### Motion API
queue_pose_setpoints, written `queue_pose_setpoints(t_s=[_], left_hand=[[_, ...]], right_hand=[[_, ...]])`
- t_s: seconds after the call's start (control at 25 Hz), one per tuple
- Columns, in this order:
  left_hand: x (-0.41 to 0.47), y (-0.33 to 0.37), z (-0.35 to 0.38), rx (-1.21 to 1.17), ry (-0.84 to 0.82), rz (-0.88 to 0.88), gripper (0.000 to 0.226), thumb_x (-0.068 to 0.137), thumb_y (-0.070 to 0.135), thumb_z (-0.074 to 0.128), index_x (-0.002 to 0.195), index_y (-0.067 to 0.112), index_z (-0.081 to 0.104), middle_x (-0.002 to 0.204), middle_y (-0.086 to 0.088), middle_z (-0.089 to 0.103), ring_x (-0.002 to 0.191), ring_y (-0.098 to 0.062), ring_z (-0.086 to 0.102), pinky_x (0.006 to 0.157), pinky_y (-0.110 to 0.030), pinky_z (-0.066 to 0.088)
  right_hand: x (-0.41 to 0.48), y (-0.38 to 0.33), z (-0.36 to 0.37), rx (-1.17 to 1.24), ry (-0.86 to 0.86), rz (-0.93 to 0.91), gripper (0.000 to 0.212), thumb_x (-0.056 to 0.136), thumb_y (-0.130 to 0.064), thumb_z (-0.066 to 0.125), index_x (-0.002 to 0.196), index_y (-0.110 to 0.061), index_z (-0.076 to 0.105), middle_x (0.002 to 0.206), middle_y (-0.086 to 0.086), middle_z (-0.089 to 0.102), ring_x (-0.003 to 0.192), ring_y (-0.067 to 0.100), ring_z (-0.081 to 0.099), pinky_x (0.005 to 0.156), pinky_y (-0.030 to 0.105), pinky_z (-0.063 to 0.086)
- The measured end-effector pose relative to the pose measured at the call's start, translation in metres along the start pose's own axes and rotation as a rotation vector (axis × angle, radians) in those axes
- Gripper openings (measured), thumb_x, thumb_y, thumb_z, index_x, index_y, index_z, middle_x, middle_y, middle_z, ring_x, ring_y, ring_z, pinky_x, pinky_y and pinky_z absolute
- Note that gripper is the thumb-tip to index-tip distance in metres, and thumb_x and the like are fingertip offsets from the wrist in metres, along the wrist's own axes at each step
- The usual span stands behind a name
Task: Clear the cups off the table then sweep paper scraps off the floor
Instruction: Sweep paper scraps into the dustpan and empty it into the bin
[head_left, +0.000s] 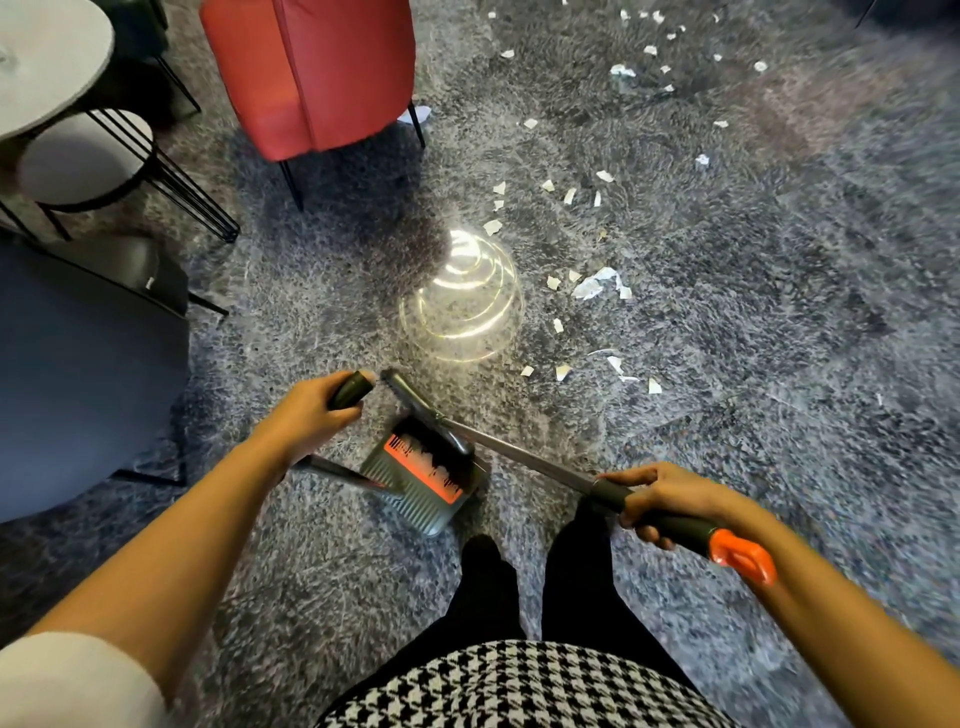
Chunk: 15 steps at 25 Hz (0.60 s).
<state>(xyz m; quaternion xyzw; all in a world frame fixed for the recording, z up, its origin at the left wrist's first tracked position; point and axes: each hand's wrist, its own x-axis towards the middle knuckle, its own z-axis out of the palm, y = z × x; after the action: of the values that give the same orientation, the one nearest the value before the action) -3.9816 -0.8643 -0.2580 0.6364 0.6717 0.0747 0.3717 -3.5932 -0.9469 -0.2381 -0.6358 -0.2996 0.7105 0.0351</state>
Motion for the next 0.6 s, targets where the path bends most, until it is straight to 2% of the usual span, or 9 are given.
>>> queue_pose_setpoints(t_s=[0.16, 0.28, 0.4, 0.6], left_hand=[[0.007, 0.014, 0.000, 0.080, 0.009, 0.079, 0.028, 0.087, 0.018, 0.067, 0.113, 0.026, 0.061, 0.069, 0.007, 0.059, 0.048, -0.007, 0.051, 0.042, -0.019, 0.035], [0.017, 0.035, 0.001, 0.067, -0.008, 0.170, 0.025, 0.086, 0.014, 0.067, 0.108, 0.024, 0.062, 0.077, -0.002, 0.064, 0.064, -0.018, 0.059, 0.053, -0.024, 0.040], [0.036, 0.058, 0.004, 0.090, -0.032, 0.251, 0.026, 0.086, 0.010, 0.066, 0.110, 0.018, 0.063, 0.083, -0.007, 0.064, 0.074, -0.020, 0.058, 0.061, -0.028, 0.038], [0.089, 0.101, 0.022, 0.142, -0.032, 0.266, 0.036, 0.085, 0.014, 0.067, 0.121, 0.017, 0.062, 0.094, -0.012, 0.067, 0.084, -0.021, 0.061, 0.066, -0.029, 0.039]], right_hand=[[-0.015, -0.010, -0.014, 0.013, 0.055, -0.045, 0.061, 0.081, 0.019, 0.046, 0.137, -0.006, 0.044, 0.044, 0.007, 0.056, 0.030, 0.014, 0.049, 0.030, 0.017, 0.038], [-0.023, -0.014, -0.026, 0.015, 0.150, -0.074, 0.062, 0.080, 0.018, 0.049, 0.136, -0.009, 0.046, 0.046, 0.007, 0.060, 0.031, 0.014, 0.050, 0.032, 0.018, 0.040], [-0.026, -0.012, -0.044, 0.117, 0.250, -0.072, 0.061, 0.081, 0.020, 0.048, 0.137, -0.006, 0.044, 0.060, 0.017, 0.056, 0.029, 0.015, 0.048, 0.031, 0.017, 0.038], [-0.022, 0.002, -0.104, 0.220, 0.424, -0.040, 0.060, 0.080, 0.019, 0.050, 0.135, -0.006, 0.047, 0.065, 0.015, 0.057, 0.028, 0.014, 0.048, 0.029, 0.017, 0.039]])
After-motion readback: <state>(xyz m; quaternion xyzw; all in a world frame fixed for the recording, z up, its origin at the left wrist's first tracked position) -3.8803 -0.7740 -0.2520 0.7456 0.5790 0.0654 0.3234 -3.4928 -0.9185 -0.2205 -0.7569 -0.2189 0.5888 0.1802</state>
